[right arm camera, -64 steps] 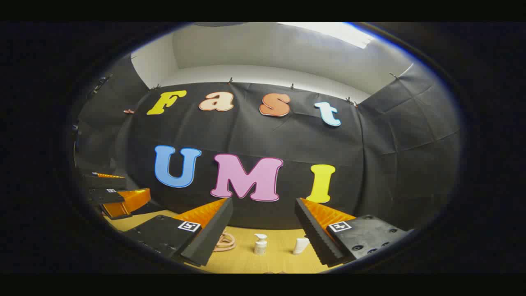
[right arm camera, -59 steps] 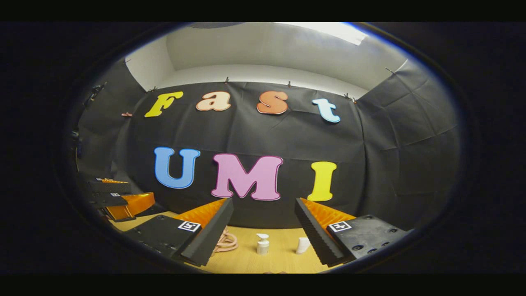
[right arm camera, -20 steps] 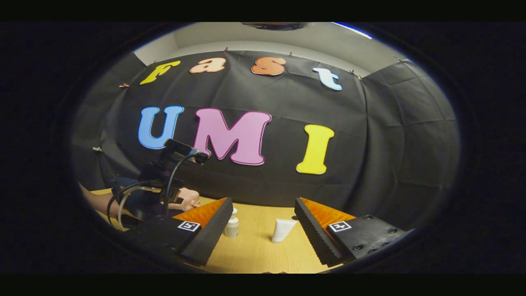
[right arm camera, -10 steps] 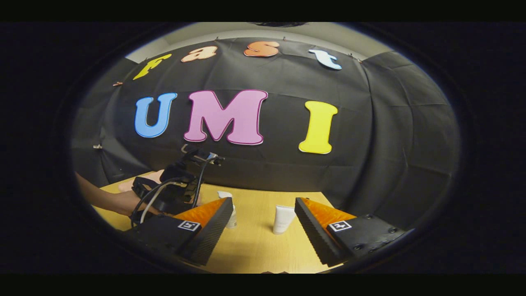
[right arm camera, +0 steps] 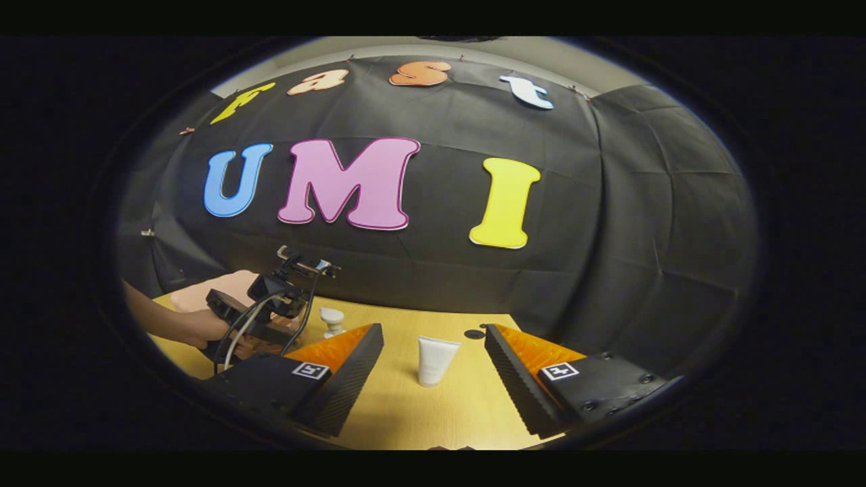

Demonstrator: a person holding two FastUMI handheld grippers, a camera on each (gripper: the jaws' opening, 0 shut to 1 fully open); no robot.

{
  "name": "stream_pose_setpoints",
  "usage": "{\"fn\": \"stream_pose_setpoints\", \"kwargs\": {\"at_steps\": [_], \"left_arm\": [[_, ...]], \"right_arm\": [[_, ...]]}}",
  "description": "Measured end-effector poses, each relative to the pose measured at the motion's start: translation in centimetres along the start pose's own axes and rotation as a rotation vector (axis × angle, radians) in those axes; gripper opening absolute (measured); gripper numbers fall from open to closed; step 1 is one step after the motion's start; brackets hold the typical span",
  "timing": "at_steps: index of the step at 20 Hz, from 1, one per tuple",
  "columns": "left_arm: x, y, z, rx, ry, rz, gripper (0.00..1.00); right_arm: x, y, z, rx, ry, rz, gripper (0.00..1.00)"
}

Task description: First open the suitcase, pack the skin care products into it, and then close the suitcase.

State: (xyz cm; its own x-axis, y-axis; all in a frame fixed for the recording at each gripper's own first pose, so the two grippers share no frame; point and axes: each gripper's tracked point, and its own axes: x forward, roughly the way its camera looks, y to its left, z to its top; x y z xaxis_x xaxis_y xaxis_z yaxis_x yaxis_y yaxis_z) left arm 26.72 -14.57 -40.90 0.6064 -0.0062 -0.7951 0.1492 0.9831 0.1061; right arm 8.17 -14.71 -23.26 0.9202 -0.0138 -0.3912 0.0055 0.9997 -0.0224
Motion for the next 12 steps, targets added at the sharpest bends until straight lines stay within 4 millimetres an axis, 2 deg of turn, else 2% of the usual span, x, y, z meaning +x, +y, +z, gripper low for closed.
{"fn": "stream_pose_setpoints", "kwargs": {"at_steps": [3, 5, 7, 8, 9, 10, 12], "left_arm": [[-0.7, -0.4, 0.7, -0.022, -0.007, -0.038, 0.19], [-1.7, -0.4, 1.7, -0.052, -0.026, -0.065, 0.14], [-2.9, -0.3, 2.7, -0.103, -0.037, -0.102, 0.08], [-3.5, -0.1, 3.1, -0.120, -0.037, -0.116, 0.07], [-4.3, 0.3, 3.5, -0.136, -0.043, -0.123, 0.07], [-5.0, 0.9, 4.0, -0.149, -0.046, -0.127, 0.06], [-7.3, 1.7, 5.3, -0.194, -0.068, -0.163, 0.07]], "right_arm": [[-0.4, 0.7, 0.1, -0.016, -0.013, 0.016, 0.97], [-0.6, 0.6, 0.2, -0.008, -0.010, 0.004, 0.99], [-0.9, 1.0, 0.4, 0.047, 0.007, -0.012, 0.97], [-1.2, 1.1, 0.4, 0.060, 0.012, -0.022, 0.96], [-1.3, 1.4, 0.5, 0.061, 0.013, -0.027, 1.00], [-1.6, 1.6, 0.8, 0.056, 0.009, -0.026, 0.96], [-2.1, 2.5, 1.6, 0.037, -0.011, -0.011, 0.96]]}}
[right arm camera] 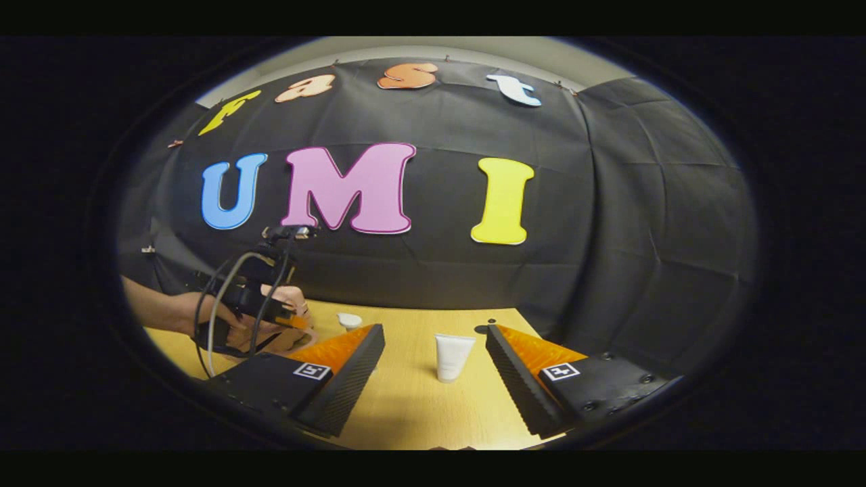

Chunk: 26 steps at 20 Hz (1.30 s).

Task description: First open the suitcase, pack the skin care products into it, and then close the suitcase.

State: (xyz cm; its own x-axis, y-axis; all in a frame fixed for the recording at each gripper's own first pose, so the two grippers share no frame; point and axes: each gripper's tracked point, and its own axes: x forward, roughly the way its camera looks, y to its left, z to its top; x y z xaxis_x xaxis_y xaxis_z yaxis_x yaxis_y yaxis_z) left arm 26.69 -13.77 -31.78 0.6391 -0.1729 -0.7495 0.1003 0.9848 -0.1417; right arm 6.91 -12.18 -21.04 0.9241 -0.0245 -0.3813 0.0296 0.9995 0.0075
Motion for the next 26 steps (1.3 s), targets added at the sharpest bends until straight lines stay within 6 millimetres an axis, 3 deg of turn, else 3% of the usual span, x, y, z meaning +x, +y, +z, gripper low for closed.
{"fn": "stream_pose_setpoints", "kwargs": {"at_steps": [5, 6, 10, 13, 15, 18, 20, 23, 26], "left_arm": [[-6.0, 2.5, 5.2, -0.028, -0.061, -0.034, 0.06], [-7.2, 3.5, 5.9, -0.034, -0.055, -0.041, 0.06], [-11.7, 8.2, 8.3, -0.038, -0.018, -0.097, 0.06], [-14.9, 14.3, 11.1, 0.047, -0.053, -0.025, 0.07], [-16.4, 17.7, 11.5, 0.027, -0.055, -0.001, 0.06], [-17.6, 24.7, 11.9, 0.058, -0.065, 0.087, 0.06], [-17.7, 29.3, 11.6, 0.079, -0.047, 0.135, 0.06], [-16.6, 37.8, 10.3, 0.116, -0.027, 0.233, 0.06], [-13.7, 47.0, 7.1, 0.143, 0.000, 0.325, 0.06]], "right_arm": [[-0.7, 3.0, 2.3, -0.031, -0.050, 0.050, 0.97], [-0.8, 3.6, 2.6, -0.031, -0.058, 0.055, 0.94], [-1.0, 5.6, 4.1, -0.029, -0.089, 0.068, 0.97], [-1.2, 7.3, 4.1, -0.056, -0.096, 0.078, 0.97], [-1.6, 8.4, 4.0, -0.066, -0.092, 0.085, 0.96], [-2.3, 9.7, 4.6, -0.077, -0.106, 0.080, 0.97], [-2.7, 10.6, 4.4, -0.083, -0.089, 0.078, 0.97], [-3.5, 11.7, 3.6, -0.103, -0.067, 0.073, 0.97], [-3.4, 11.6, 2.4, -0.159, -0.044, 0.059, 0.94]]}}
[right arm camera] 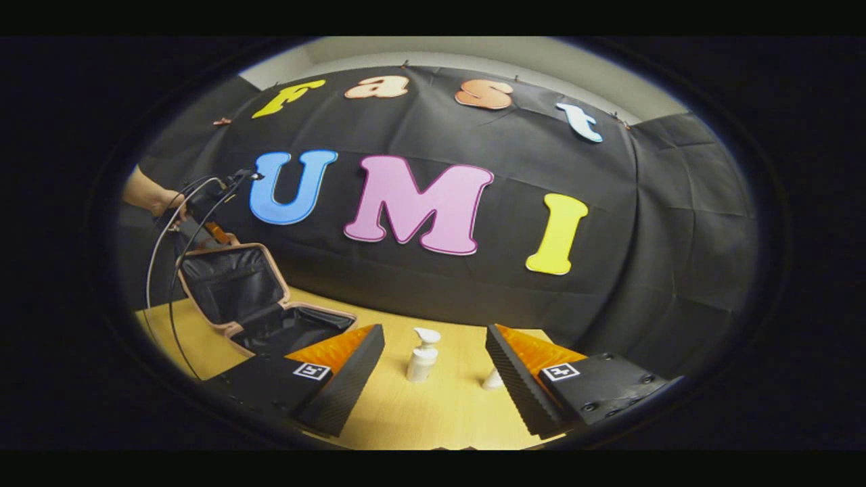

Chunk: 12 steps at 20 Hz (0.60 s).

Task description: First open the suitcase, pack the skin care products into it, and then close the suitcase.

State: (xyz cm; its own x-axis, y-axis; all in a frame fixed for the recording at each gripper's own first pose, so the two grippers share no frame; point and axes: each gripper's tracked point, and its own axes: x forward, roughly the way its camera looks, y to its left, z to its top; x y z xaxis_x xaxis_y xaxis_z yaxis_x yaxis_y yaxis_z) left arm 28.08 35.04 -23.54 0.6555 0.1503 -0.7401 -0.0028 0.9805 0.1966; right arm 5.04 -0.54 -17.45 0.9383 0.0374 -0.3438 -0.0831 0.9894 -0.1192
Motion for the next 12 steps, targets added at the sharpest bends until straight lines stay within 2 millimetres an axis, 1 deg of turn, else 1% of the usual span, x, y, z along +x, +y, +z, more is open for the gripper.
{"fn": "stream_pose_setpoints", "kwargs": {"at_steps": [1, 2, 3, 5, 6, 7, 8, 9, 10, 11, 12], "left_arm": [[1.8, 1.9, -1.7, -0.034, 0.013, 0.017, 0.06], [3.4, 3.6, -3.1, -0.065, 0.020, 0.036, 0.10], [4.8, 5.2, -5.0, -0.098, 0.028, 0.038, 0.06], [7.7, 7.2, -8.5, -0.124, 0.037, 0.036, 0.06], [9.0, 7.6, -10.0, -0.125, 0.048, 0.034, 0.06], [10.4, 7.7, -11.4, -0.119, 0.068, 0.038, 0.06], [11.5, 6.7, -12.2, -0.119, 0.077, 0.033, 0.06], [12.6, 5.9, -13.1, -0.112, 0.088, 0.031, 0.06], [13.4, 5.5, -13.6, -0.110, 0.081, 0.028, 0.06], [13.9, 5.6, -14.0, -0.110, 0.070, 0.043, 0.06], [14.1, 6.0, -14.2, -0.120, 0.058, 0.058, 0.07]], "right_arm": [[0.0, -0.1, 0.0, -0.019, -0.004, -0.007, 0.97], [0.1, -0.2, -0.1, -0.039, -0.006, -0.020, 0.97], [0.0, -0.4, -0.2, -0.063, -0.013, -0.041, 0.96], [-0.1, -0.5, -0.9, -0.071, -0.005, -0.071, 0.97], [-0.3, -0.3, -1.5, -0.066, 0.013, -0.087, 0.96], [-0.4, 0.0, -2.3, -0.057, 0.035, -0.095, 0.99], [-0.6, 0.3, -3.1, -0.048, 0.053, -0.104, 0.96], [-0.9, 0.8, -3.6, -0.039, 0.066, -0.112, 0.96], [-0.9, 1.1, -3.6, -0.042, 0.062, -0.115, 0.94], [-1.0, 1.5, -3.7, -0.049, 0.062, -0.116, 0.96], [-0.9, 1.9, -3.6, -0.054, 0.060, -0.113, 0.96]]}}
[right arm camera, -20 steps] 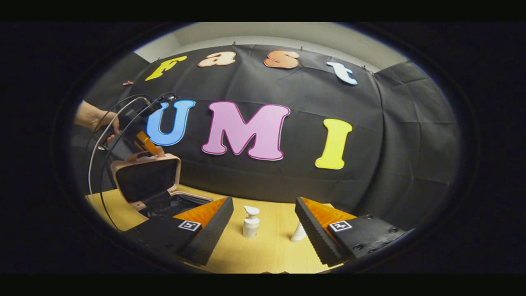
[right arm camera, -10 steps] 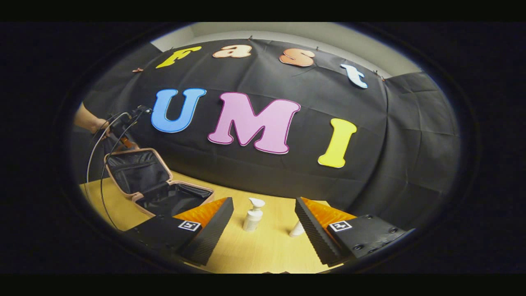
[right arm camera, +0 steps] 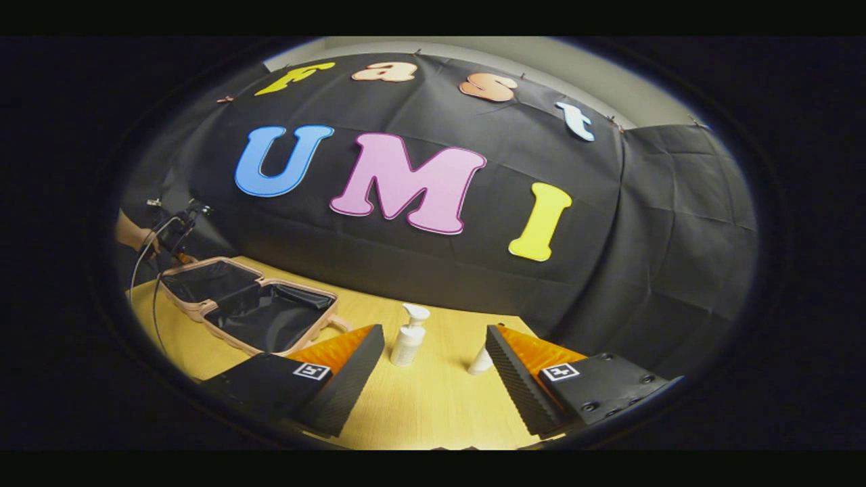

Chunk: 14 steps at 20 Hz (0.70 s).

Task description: First open the suitcase, pack the skin care products into it, and then close the suitcase.

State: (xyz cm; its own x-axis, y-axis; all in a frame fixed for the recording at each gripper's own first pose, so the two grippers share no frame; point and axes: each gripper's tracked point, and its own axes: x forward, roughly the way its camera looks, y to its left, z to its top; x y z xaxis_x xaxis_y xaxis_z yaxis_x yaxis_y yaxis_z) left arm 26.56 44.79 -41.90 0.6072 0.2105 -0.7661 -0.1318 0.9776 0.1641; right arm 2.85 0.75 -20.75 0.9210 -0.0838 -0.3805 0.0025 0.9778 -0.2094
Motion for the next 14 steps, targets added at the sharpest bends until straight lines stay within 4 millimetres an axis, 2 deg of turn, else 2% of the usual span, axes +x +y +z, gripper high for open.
{"fn": "stream_pose_setpoints", "kwargs": {"at_steps": [2, 4, 5, 6, 7, 8, 9, 10, 12, 13, 14], "left_arm": [[0.3, 1.2, -0.7, -0.003, 0.011, 0.050, 0.10], [-1.1, 2.9, -0.1, 0.016, -0.032, 0.115, 0.27], [-2.1, 3.3, 0.5, 0.018, -0.061, 0.120, 0.32], [-3.5, 3.5, 1.1, 0.012, -0.094, 0.129, 0.49], [-5.2, 3.1, 2.3, -0.001, -0.141, 0.128, 0.58], [-7.1, 2.2, 3.7, -0.006, -0.198, 0.121, 0.74], [-9.0, 1.0, 5.1, -0.006, -0.243, 0.116, 0.81], [-10.4, -0.6, 6.3, -0.002, -0.274, 0.104, 0.94], [-14.1, -4.6, 9.3, 0.007, -0.365, 0.094, 0.98], [-15.8, -7.4, 10.8, 0.000, -0.419, 0.074, 0.98], [-19.1, -14.0, 13.2, -0.030, -0.529, 0.002, 0.98]], "right_arm": [[0.1, 0.5, 0.1, 0.002, -0.001, 0.002, 0.96], [0.0, 0.6, 0.9, 0.017, -0.014, -0.005, 0.96], [0.1, 0.6, 1.2, 0.022, -0.020, -0.005, 0.96], [0.2, 0.4, 1.4, 0.021, -0.024, -0.008, 0.94], [0.3, 0.0, 1.7, 0.020, -0.032, -0.014, 0.97], [0.6, -0.5, 2.1, 0.023, -0.046, -0.018, 0.96], [1.0, -0.9, 2.2, 0.032, -0.050, -0.015, 0.97], [1.5, -1.1, 2.1, 0.042, -0.044, -0.002, 0.96], [2.6, -2.7, 2.7, 0.058, -0.051, -0.007, 0.97], [3.3, -3.5, 2.9, 0.067, -0.056, -0.008, 0.96], [4.6, -5.0, 2.8, 0.072, -0.063, -0.008, 0.95]]}}
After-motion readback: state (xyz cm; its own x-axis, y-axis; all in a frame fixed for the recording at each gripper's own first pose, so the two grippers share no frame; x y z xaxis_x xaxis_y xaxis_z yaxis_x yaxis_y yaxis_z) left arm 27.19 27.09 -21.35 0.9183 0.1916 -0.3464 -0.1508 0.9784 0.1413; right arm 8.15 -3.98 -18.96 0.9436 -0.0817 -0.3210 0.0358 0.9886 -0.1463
